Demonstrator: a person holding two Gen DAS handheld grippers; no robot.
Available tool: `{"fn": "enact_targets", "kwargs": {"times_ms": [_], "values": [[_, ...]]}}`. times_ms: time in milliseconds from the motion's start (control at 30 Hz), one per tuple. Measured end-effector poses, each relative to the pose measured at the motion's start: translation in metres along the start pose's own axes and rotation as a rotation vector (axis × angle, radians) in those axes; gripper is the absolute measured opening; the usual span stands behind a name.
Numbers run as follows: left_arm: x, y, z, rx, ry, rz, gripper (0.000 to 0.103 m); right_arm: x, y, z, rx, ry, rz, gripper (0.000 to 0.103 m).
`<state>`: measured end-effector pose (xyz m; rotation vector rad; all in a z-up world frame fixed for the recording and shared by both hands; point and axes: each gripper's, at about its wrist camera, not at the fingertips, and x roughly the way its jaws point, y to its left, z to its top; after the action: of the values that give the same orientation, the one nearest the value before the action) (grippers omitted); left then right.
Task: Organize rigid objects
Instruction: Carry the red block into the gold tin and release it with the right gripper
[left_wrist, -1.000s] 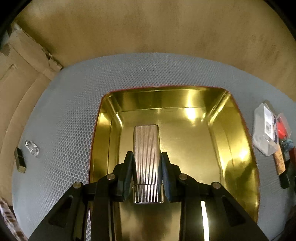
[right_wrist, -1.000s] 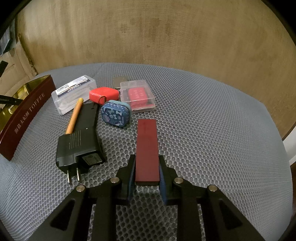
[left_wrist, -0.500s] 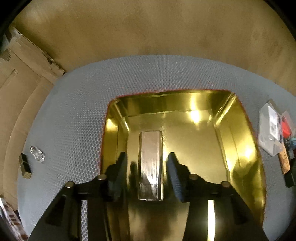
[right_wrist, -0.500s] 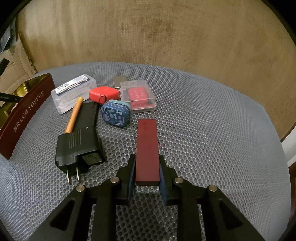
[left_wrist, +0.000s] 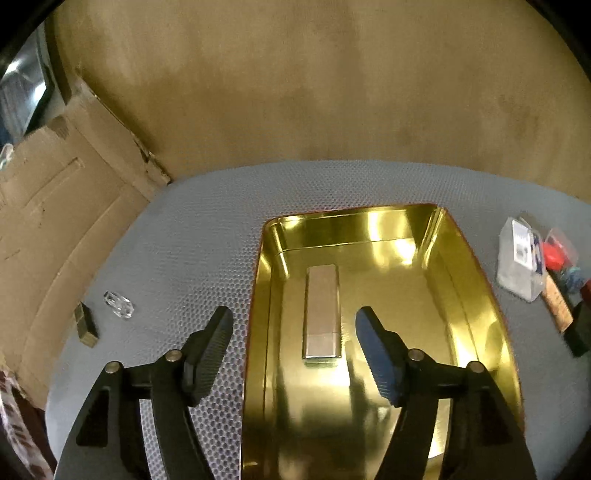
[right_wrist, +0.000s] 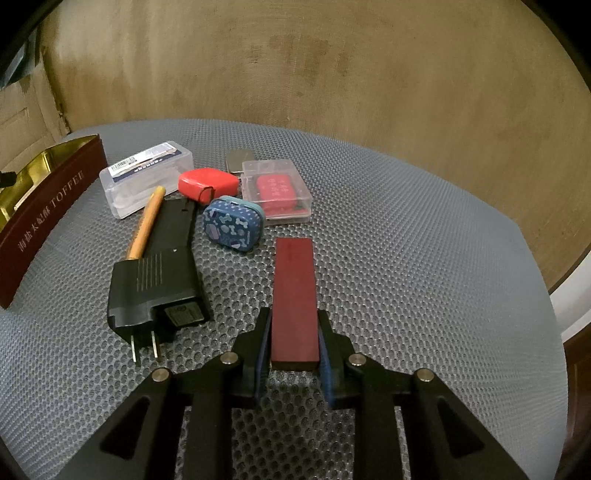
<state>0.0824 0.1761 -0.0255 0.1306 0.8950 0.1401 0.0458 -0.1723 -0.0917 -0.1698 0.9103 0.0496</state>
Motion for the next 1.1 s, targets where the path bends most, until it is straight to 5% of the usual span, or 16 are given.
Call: {"fn": "enact_targets", "kwargs": {"times_ms": [667,1100], "values": [[0.005,0.037,0.004,-0.079,-0.034,0.011,0.073,0.003,-0.008,0.005,0.078,0.020,-0.019,0.022],[-0.015,0.028,0.002,-0.093,0.007,-0.084,0.085,-0.045,0.011,0.034,0.085,-0.040,0.005,0.022]]}}
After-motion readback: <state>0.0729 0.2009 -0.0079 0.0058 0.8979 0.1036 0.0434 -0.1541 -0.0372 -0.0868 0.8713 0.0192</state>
